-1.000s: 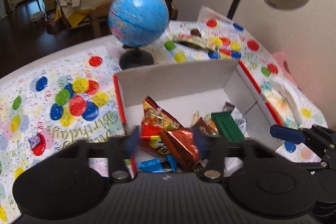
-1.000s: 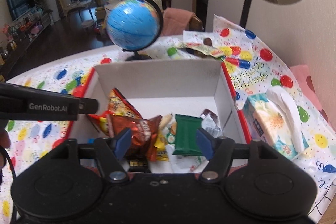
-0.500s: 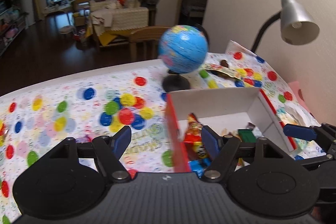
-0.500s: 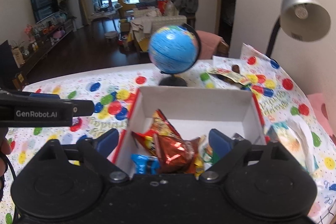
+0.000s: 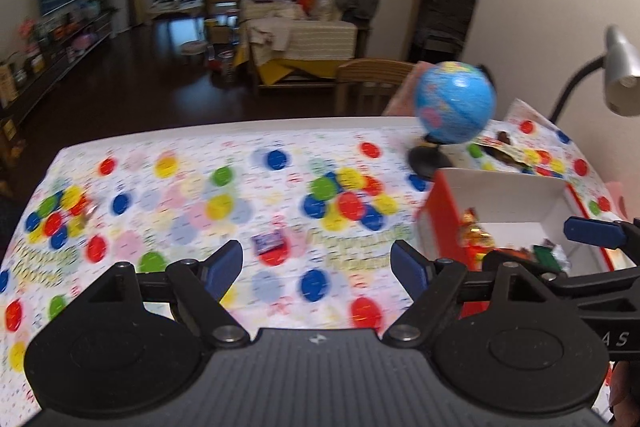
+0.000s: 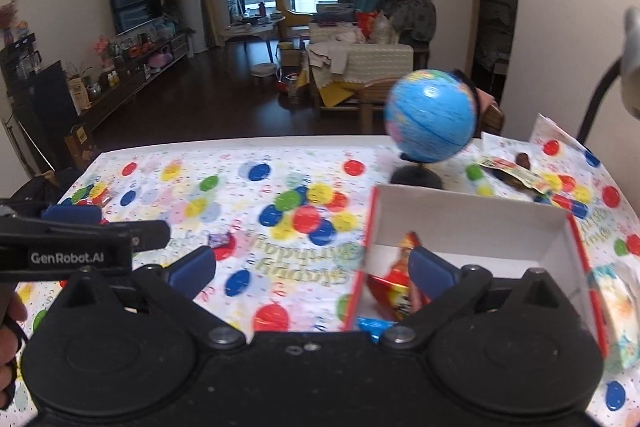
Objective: Organize snacks
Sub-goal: 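Withdraw both tools from the box back over the table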
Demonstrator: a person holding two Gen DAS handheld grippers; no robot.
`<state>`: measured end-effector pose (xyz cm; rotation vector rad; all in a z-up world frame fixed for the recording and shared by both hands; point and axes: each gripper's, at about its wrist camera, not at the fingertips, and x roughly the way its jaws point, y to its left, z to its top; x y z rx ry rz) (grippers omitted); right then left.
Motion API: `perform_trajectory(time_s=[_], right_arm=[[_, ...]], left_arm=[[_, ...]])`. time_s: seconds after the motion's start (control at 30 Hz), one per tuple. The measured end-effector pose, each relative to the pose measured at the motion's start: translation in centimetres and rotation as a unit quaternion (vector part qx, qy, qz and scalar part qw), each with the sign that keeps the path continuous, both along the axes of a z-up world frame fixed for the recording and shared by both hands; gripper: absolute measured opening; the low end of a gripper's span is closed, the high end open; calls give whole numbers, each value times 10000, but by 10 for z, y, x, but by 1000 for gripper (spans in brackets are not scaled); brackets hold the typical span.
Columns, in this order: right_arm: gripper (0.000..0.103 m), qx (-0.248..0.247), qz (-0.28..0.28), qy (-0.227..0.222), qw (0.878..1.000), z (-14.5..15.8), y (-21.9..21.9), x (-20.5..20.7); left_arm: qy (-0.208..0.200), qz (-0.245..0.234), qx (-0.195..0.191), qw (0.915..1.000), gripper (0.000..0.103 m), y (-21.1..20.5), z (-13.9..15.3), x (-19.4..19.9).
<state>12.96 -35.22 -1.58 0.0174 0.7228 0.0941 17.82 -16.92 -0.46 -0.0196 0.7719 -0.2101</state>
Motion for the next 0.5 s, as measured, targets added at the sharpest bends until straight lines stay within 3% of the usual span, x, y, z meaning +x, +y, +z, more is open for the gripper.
perform_trajectory(time_s=[0.3, 0.5], right_arm=[[103, 272, 540, 106, 9981, -11, 62, 19], [103, 132, 745, 221, 9969, -20, 98, 35]], left_arm=[[105, 616, -2, 9980, 81, 76, -14, 10], [182, 776, 17, 9968, 81, 114, -25, 24]])
